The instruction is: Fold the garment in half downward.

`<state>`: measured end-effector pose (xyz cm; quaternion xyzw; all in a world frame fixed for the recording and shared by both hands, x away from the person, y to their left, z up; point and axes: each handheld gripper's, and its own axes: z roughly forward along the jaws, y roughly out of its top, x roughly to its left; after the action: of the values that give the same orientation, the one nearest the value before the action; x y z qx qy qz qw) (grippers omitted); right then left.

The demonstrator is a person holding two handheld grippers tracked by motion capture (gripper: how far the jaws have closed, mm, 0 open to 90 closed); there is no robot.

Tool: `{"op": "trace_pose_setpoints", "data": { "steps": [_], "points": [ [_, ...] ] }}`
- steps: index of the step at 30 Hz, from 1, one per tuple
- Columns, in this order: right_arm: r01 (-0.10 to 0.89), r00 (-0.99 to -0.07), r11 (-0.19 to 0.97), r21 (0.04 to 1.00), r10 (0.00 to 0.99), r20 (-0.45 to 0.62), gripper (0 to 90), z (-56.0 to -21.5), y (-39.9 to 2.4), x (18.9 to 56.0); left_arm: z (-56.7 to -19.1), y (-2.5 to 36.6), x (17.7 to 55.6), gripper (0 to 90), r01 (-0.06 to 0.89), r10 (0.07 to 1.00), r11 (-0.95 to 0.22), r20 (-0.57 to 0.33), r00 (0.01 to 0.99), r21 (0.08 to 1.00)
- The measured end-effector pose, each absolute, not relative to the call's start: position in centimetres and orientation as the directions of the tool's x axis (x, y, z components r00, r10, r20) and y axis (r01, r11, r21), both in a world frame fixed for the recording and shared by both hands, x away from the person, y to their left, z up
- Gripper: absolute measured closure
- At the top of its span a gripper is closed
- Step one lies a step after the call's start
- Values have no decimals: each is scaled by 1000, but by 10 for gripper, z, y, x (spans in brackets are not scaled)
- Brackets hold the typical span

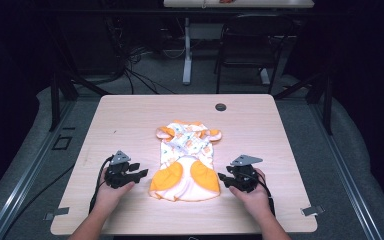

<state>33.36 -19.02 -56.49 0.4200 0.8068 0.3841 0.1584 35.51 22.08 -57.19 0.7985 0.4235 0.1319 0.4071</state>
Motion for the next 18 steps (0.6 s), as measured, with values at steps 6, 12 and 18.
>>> {"op": "trace_pose_setpoints", "data": {
  "steps": [6,12,18],
  "points": [
    [539,-619,376,754,784,52,522,-565,-185,331,-571,218,354,518,560,777,-319,-127,616,764],
    [534,-628,379,755,777,54,540,-567,-180,330,-571,215,354,518,549,768,-332,-118,630,767],
    [517,-639,384,765,768,46,536,-564,-174,330,-569,210,352,534,541,757,-322,-132,640,777]
  ]
}}
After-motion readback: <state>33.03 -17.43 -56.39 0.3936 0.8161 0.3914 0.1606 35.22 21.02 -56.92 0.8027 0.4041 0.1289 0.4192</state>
